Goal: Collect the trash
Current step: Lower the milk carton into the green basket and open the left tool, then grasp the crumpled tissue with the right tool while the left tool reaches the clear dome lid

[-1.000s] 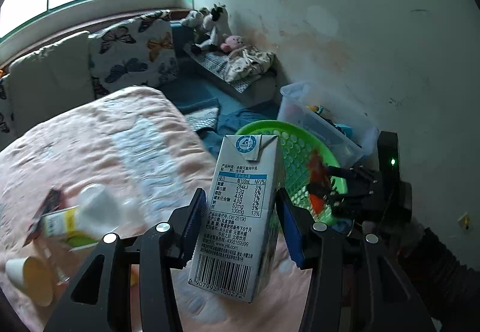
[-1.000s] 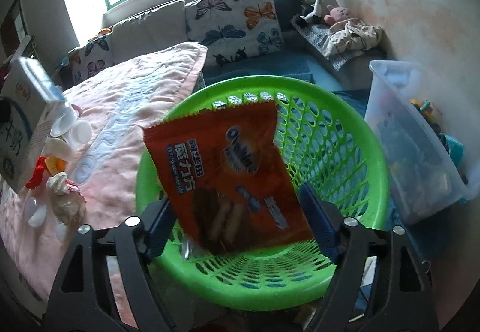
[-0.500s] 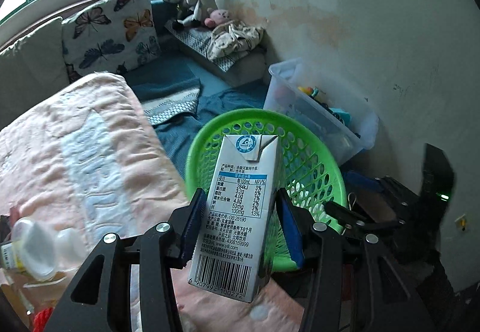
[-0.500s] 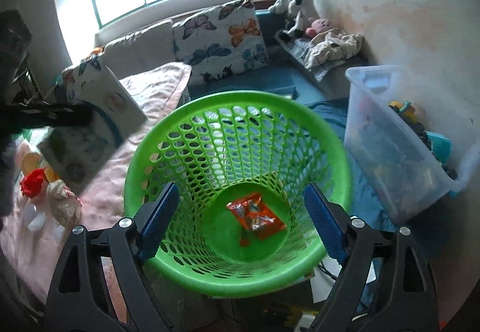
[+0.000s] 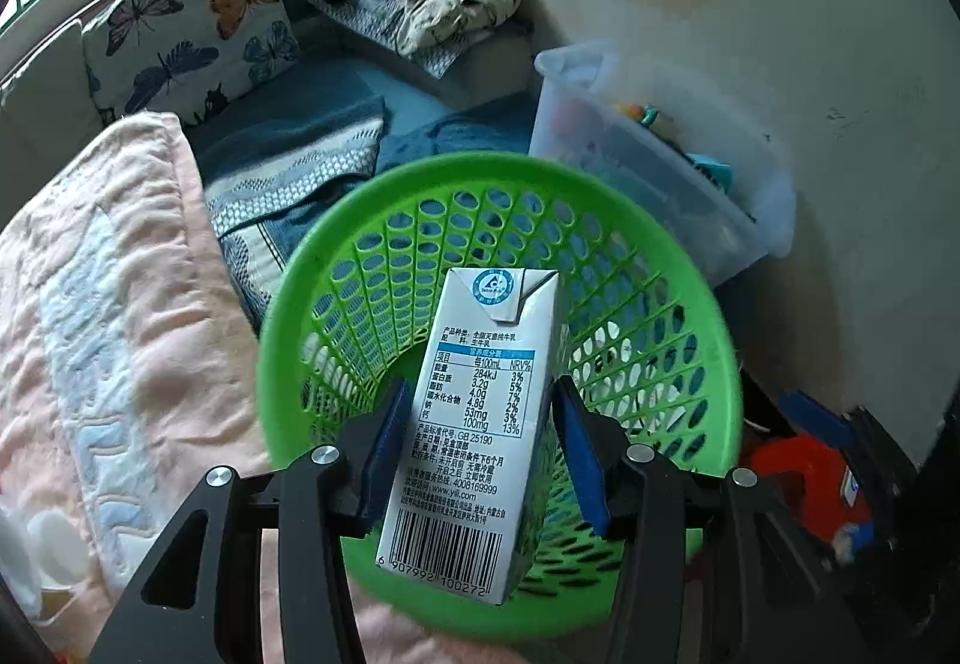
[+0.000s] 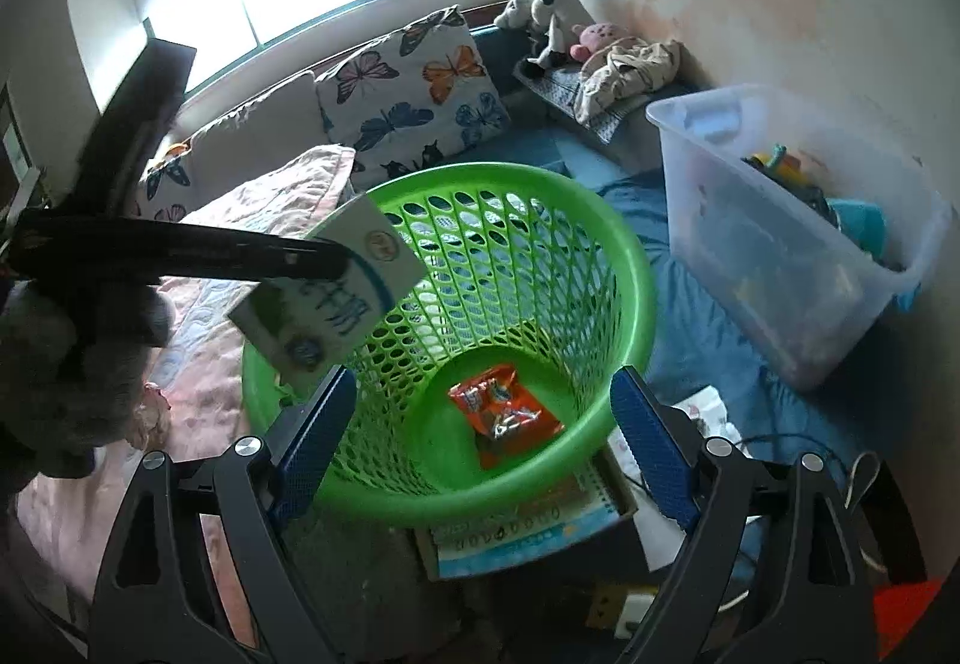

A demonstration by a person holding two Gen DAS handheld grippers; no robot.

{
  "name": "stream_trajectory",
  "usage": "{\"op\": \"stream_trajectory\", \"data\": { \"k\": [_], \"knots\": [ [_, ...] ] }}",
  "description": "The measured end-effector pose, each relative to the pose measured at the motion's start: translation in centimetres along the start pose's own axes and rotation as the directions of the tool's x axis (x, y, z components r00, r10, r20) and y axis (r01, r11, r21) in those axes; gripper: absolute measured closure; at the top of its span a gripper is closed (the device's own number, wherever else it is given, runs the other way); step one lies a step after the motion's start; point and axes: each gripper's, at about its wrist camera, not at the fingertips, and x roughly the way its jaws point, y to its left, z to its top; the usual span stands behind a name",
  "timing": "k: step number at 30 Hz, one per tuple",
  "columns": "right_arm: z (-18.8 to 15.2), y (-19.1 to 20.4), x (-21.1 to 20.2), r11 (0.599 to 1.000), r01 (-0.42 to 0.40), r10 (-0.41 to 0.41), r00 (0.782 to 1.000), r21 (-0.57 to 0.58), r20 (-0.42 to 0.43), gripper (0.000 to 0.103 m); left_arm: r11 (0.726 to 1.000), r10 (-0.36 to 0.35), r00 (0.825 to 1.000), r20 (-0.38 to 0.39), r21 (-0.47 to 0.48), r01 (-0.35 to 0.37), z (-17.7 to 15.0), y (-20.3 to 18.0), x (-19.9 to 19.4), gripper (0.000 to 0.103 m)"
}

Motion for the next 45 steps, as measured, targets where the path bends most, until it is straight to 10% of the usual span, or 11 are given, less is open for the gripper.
{"op": "stream_trajectory", "data": {
  "k": [13, 28, 45],
  "knots": [
    [-1.2, 0.9, -1.4, 1.0, 0.002, -0.002, 1.0, 0.0, -0.001, 0.017, 0.997, -0.045, 0.998, 0.042, -0.063, 0.048, -0.9, 1.2, -1.9, 0.044],
    [-1.4, 9.0, -3.3, 0.987, -0.106, 0.108, 0.994, -0.12, 0.004, 0.016, 0.985, 0.105, 0.96, 0.258, -0.16, -0.065, -9.2, 6.7, -15.8, 0.044],
    [-2.3, 19.7, 0.6, 0.926, -0.267, 0.244, 0.963, -0.268, -0.118, 0.016, 0.91, 0.302, 0.912, 0.278, -0.369, -0.189, -19.8, 14.7, -20.9, 0.043]
  ]
}}
